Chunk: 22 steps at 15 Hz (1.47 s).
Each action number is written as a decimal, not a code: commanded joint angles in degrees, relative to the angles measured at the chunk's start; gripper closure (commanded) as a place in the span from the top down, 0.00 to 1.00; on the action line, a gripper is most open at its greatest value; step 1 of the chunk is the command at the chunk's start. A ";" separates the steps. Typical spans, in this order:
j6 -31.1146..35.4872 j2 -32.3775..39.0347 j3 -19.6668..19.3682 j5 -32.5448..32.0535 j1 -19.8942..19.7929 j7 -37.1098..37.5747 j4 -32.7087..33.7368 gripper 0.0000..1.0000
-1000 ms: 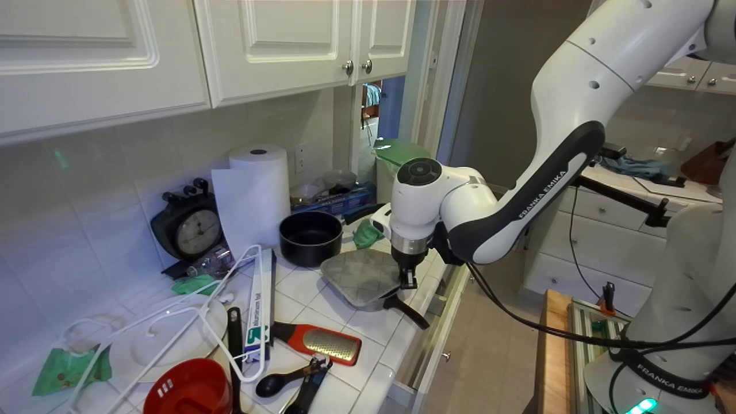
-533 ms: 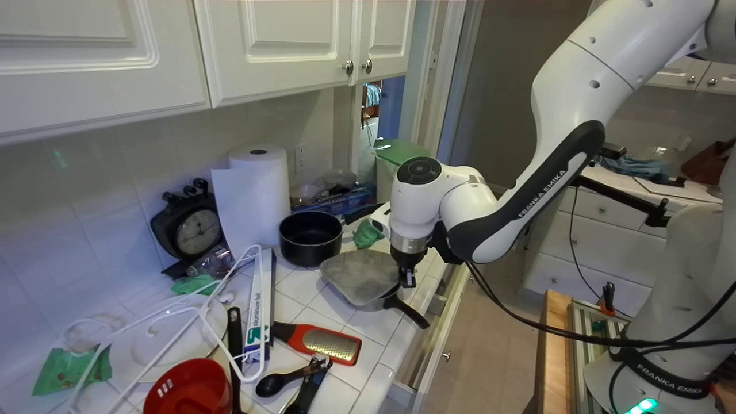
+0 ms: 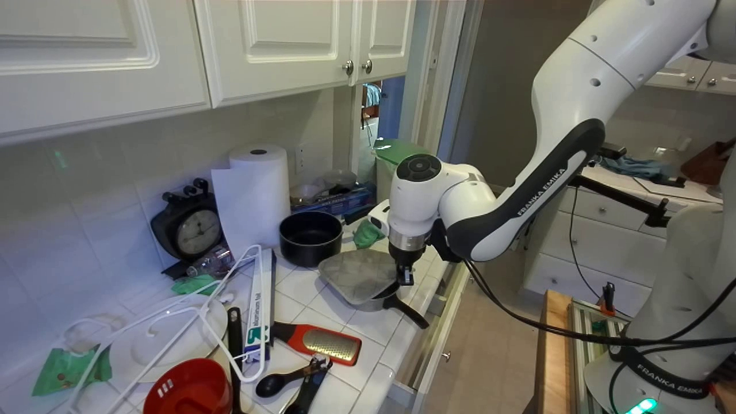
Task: Put the towel on top of the pot
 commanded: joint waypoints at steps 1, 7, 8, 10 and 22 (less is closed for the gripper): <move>1.78 -1.54 -1.10 -4.85 0.62 5.02 0.02 0.05; 1.27 -1.60 -1.62 -18.55 1.24 17.40 0.99 0.05; 1.37 -1.47 -1.36 -19.12 1.08 18.21 0.88 0.05; 1.34 -1.51 -1.14 -20.35 1.08 19.69 0.72 0.05; 8.83 -0.11 1.80 3.30 -1.92 0.23 -2.27 0.04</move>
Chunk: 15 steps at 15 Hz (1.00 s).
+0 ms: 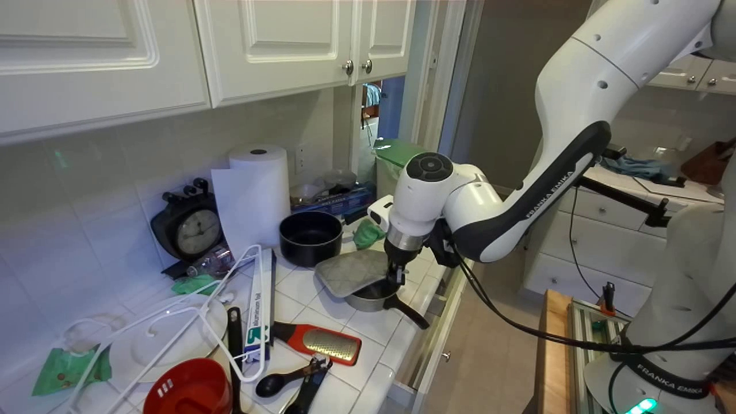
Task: Put the towel on top of the pot
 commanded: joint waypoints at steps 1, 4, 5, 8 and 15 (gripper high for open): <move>2.15 0.89 2.04 12.95 -1.81 -12.14 -1.43 0.04; 0.42 1.09 3.11 22.89 -2.20 -20.84 -1.13 0.04; -0.11 0.89 3.20 24.77 -2.27 -22.38 -0.96 0.04; -0.52 0.07 2.45 26.03 -1.95 -23.10 -0.76 0.04; -0.30 -4.12 1.57 23.93 -0.94 -18.01 -2.45 0.04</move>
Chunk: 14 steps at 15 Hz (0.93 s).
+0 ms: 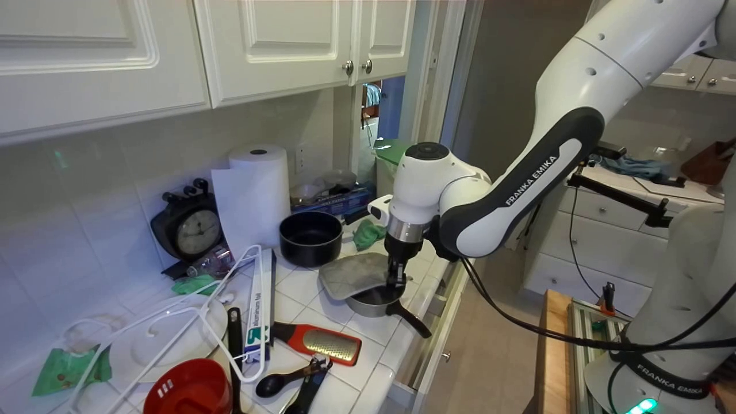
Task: Put the towel on top of the pot
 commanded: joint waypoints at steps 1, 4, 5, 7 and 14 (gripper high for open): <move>-0.18 -4.15 -0.58 -0.81 0.70 3.41 -2.07 0.04; 0.11 -5.52 -0.67 -2.15 0.81 5.73 -2.34 0.04; 0.39 -5.91 -0.72 -2.74 0.83 6.64 -2.49 0.05; 0.88 -6.74 -1.16 -6.60 0.85 10.73 -2.65 0.04; -2.77 -6.26 0.31 -11.09 1.27 9.84 -3.20 0.04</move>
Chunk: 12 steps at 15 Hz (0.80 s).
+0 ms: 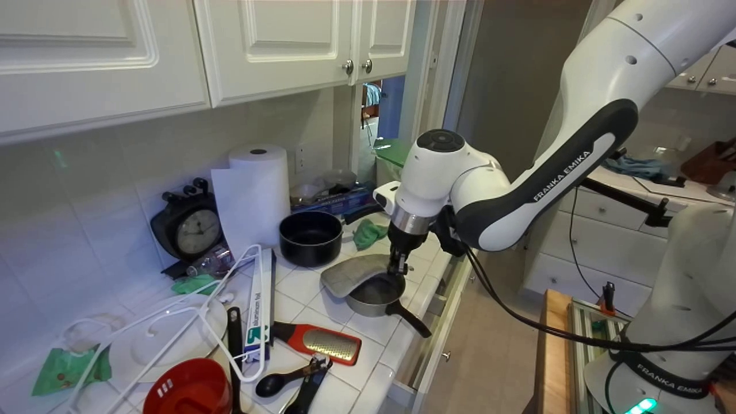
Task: Put the towel on top of the pot
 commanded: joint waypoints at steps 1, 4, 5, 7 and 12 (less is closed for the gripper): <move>-2.49 -0.77 0.76 -0.45 0.70 -2.54 -1.34 0.04; -3.39 -0.55 1.33 1.41 0.81 -6.98 -1.93 0.04; -3.87 -0.64 1.44 1.55 0.80 -7.88 -1.96 0.04; -5.07 -0.51 1.44 0.43 0.82 -8.22 -1.73 0.04; -8.42 1.32 1.35 -0.22 0.78 -8.99 -0.51 0.04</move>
